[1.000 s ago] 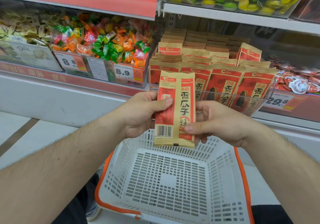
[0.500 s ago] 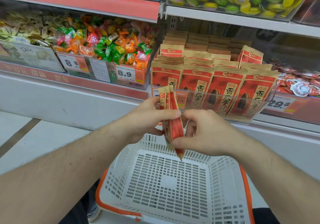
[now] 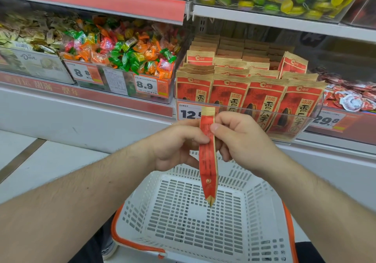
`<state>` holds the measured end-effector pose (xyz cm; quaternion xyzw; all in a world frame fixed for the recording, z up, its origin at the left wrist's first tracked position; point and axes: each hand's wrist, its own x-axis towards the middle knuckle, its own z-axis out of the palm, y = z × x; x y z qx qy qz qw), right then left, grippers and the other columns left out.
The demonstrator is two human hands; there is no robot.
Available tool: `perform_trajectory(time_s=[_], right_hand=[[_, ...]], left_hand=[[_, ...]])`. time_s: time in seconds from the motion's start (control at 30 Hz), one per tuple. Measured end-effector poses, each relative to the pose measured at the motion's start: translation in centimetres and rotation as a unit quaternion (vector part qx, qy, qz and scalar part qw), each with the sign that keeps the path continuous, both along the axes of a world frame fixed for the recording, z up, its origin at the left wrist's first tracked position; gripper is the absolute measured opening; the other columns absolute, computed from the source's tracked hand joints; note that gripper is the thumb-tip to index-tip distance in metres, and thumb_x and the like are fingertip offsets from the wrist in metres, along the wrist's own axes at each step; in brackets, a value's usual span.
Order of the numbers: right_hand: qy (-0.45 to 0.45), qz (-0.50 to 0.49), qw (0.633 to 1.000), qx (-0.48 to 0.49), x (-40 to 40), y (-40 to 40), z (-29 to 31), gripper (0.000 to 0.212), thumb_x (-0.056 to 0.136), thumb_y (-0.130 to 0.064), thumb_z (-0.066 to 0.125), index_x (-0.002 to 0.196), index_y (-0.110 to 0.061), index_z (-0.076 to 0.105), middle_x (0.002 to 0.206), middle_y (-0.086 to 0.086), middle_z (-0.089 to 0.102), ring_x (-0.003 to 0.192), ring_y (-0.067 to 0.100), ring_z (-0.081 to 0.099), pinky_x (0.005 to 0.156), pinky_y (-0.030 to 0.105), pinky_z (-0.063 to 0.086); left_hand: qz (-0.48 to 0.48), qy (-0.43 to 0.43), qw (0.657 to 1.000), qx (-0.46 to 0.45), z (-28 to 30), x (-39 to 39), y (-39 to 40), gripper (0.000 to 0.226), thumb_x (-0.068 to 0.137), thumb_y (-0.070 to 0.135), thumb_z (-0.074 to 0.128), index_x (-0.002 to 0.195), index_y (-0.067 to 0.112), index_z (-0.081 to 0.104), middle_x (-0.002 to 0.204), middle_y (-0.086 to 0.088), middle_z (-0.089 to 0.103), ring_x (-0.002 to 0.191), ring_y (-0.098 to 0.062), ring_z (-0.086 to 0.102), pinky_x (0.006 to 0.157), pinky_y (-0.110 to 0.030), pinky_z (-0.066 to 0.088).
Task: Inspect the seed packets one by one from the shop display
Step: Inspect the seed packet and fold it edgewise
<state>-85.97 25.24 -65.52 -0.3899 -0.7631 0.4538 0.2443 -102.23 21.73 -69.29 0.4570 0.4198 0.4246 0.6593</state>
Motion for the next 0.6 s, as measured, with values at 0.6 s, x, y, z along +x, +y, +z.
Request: perform_trajectory(time_s=[0.6], right_hand=[[-0.028, 0.019, 0.999, -0.024, 1.0, 0.3, 0.8, 0.034, 0.093, -0.023, 0.061, 0.065, -0.004, 0.057, 0.053, 0.005, 0.057, 0.041, 0.015, 0.046, 0.045, 0.024, 0.038]], left_hand=[[0.066, -0.014, 0.996, -0.062, 0.3, -0.3, 0.3, 0.041, 0.067, 0.019, 0.062, 0.106, 0.006, 0.062, 0.093, -0.013, 0.067, 0.085, -0.026, 0.064, 0.066, -0.043, 0.058]])
